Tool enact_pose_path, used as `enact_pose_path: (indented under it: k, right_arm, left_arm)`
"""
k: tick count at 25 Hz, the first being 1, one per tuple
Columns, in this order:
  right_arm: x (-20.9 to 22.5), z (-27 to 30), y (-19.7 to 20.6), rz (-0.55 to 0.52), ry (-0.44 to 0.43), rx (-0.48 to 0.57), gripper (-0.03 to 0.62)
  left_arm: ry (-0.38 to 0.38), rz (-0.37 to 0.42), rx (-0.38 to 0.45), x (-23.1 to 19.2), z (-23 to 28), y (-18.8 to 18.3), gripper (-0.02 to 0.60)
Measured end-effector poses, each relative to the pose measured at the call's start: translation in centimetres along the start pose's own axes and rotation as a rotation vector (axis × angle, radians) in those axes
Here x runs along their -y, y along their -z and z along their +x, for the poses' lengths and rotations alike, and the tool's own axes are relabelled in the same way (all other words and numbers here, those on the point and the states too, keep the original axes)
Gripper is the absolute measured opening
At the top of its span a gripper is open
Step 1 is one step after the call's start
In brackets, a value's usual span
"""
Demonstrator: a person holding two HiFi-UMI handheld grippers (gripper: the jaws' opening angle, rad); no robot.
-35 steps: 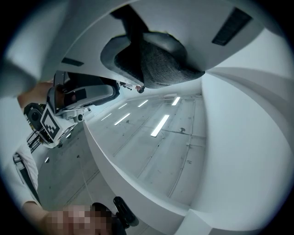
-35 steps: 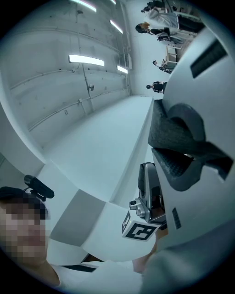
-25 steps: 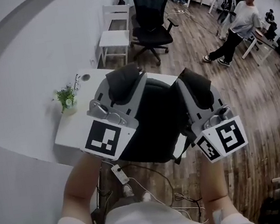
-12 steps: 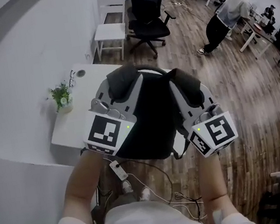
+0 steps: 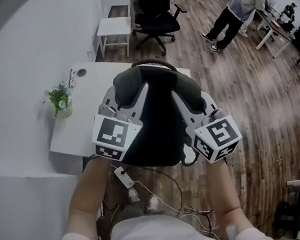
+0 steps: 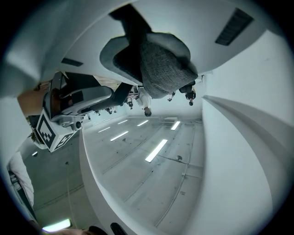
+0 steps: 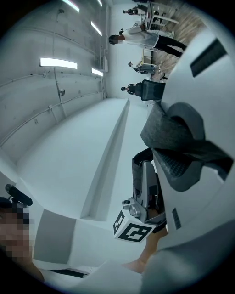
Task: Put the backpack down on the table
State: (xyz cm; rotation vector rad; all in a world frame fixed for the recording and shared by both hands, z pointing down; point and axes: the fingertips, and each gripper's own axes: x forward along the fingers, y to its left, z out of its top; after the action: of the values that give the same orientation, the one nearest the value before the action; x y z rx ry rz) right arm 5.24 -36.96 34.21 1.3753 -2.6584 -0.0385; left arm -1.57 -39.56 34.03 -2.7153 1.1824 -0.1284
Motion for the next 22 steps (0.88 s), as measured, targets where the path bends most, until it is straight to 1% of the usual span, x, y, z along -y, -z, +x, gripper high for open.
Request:
enact_pose_path:
  k: [4, 10, 14, 18, 22]
  right_arm:
    - [0.4, 1.1, 1.4, 0.013, -0.011, -0.032, 0.057]
    - [1.6, 2.9, 4.7, 0.036, -0.013, -0.116, 0.057]
    - [2.8, 4.0, 7.4, 0.040, 0.014, -0.172, 0.057]
    - [3.6, 5.5, 10.2, 0.038, 0.043, -0.232, 0.057]
    - [4.5, 6.2, 12.4, 0.029, 0.058, -0.276, 0.057]
  left_arm:
    - [-0.007, -0.043, -0.020, -0.1, 0.8, 1.8, 0.044]
    - [-0.009, -0.079, -0.096, -0.5, 2.6, 5.2, 0.065]
    - [-0.004, -0.111, -0.156, -0.5, 3.6, 7.9, 0.088]
    - [0.003, -0.159, -0.229, -0.6, 4.1, 11.4, 0.120]
    - [0.006, -0.172, -0.288, -0.3, 4.5, 14.0, 0.144]
